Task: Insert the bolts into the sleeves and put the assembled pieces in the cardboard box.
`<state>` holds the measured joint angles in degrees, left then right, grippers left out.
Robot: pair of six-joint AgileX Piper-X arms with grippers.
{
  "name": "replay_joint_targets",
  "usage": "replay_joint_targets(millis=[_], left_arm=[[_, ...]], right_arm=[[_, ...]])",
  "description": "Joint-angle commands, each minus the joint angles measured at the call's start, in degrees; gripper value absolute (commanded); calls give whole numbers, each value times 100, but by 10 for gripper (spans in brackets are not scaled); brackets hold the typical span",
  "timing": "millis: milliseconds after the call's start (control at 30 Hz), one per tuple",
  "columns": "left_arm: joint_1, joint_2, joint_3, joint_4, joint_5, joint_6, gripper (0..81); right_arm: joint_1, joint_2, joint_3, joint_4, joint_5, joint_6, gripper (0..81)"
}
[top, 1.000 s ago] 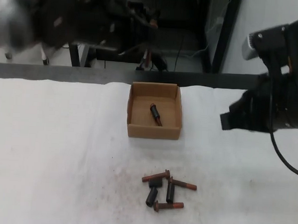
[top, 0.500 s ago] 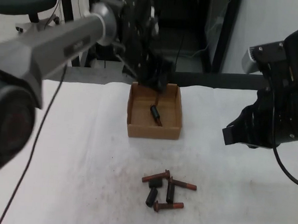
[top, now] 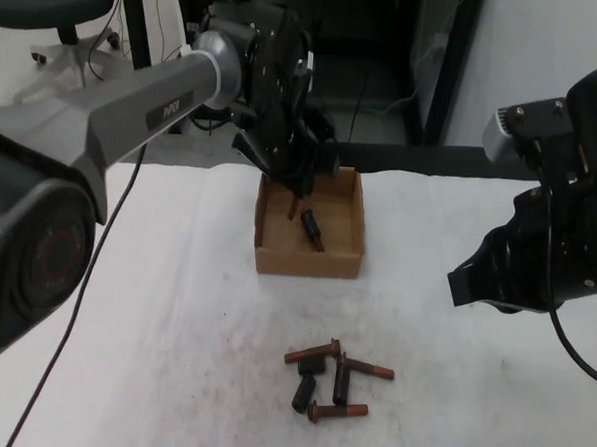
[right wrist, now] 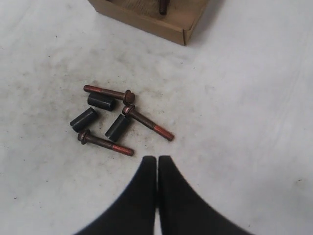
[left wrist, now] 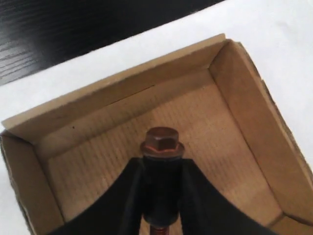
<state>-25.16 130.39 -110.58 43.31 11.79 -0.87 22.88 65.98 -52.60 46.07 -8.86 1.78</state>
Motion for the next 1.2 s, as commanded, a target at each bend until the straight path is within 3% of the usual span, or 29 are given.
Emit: replay_joint_targets(millis=[0, 67, 267, 333, 567, 700, 867, 1167], left_arm=[[-25, -68, -72, -1, -58, 278, 5], [-25, -68, -72, 17, -58, 353, 50], [-25, -83, -89, 75, -6, 352, 311], [-40, -83, -156, 92, -6, 352, 362], [-54, -167, -588, 547, 41, 352, 364], [-132, -387, -800, 1837, 736, 719, 364], [-493, -497, -735, 3566, 545, 1666, 339], [-1373, -497, 59, 3299, 20, 2149, 296]], right_arm=[[-21, -45, -32, 87, -58, 13, 8], [-21, -45, -32, 132, -58, 13, 8], [-21, -45, -32, 166, -112, 13, 8], [-21, -45, -32, 166, -201, 13, 8], [-21, -45, -32, 166, -229, -20, 8], [-21, -45, -32, 146, -229, -47, 8], [-21, -45, -32, -12, -471, -142, 8], [-21, -45, -32, -88, -824, -142, 8]])
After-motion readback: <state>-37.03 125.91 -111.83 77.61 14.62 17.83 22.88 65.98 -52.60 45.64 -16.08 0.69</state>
